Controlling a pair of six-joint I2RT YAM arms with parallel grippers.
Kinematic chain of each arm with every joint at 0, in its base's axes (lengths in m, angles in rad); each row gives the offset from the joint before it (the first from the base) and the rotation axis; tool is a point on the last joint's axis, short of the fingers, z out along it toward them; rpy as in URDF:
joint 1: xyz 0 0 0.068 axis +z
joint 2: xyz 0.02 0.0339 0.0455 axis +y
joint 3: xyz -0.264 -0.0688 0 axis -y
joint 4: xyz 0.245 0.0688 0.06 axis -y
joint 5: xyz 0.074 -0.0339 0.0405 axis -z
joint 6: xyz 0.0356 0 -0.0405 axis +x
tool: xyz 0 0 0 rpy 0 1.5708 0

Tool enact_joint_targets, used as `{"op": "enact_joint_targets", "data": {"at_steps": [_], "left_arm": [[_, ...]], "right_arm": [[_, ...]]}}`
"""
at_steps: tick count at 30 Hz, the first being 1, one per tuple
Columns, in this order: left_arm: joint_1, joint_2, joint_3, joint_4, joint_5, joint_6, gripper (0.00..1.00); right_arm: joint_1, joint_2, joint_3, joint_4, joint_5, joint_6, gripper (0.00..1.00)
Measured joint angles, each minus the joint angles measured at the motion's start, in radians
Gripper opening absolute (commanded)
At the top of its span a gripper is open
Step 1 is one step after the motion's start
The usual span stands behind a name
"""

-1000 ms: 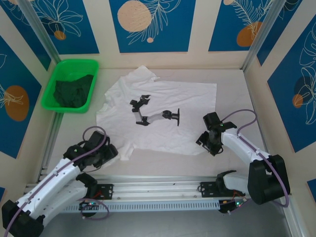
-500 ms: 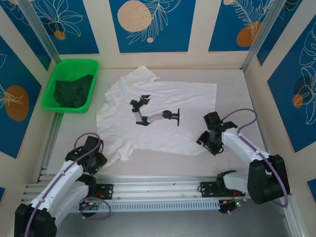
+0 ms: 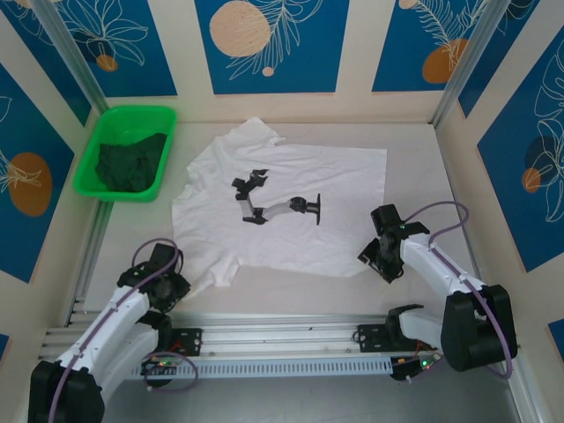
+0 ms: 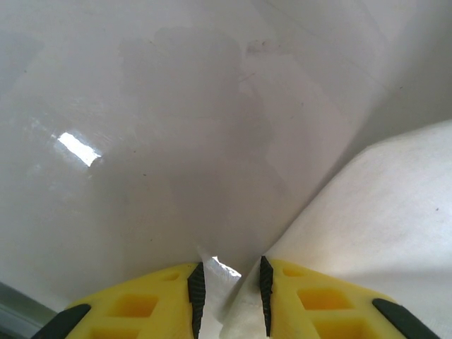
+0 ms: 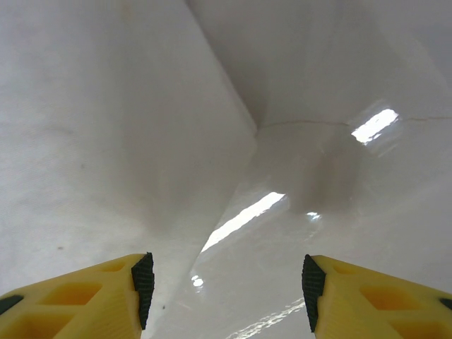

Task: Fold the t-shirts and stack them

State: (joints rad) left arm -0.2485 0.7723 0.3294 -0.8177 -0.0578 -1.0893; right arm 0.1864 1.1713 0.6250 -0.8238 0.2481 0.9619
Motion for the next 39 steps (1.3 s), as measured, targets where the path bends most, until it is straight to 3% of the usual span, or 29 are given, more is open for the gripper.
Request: {"op": "enact_joint_targets", "data": {"at_steps": [13,21,25,39], "left_arm": [[0.007,0.067,0.026,0.008,0.025,0.062,0.33],[0.006,0.018,0.026,0.003,0.042,0.094,0.38],[-0.008,-0.05,0.019,0.079,0.14,0.105,0.37],[-0.021,-0.016,0.011,0.116,0.183,0.132,0.14]], "right_arm": [[-0.003,0.133,-0.001,0.049,0.0,0.0,0.57],[-0.003,0.142,0.0,0.058,-0.005,0.0,0.56],[-0.003,0.142,0.0,0.062,-0.005,0.0,0.56],[-0.003,0.142,0.0,0.069,-0.005,0.0,0.52]]}}
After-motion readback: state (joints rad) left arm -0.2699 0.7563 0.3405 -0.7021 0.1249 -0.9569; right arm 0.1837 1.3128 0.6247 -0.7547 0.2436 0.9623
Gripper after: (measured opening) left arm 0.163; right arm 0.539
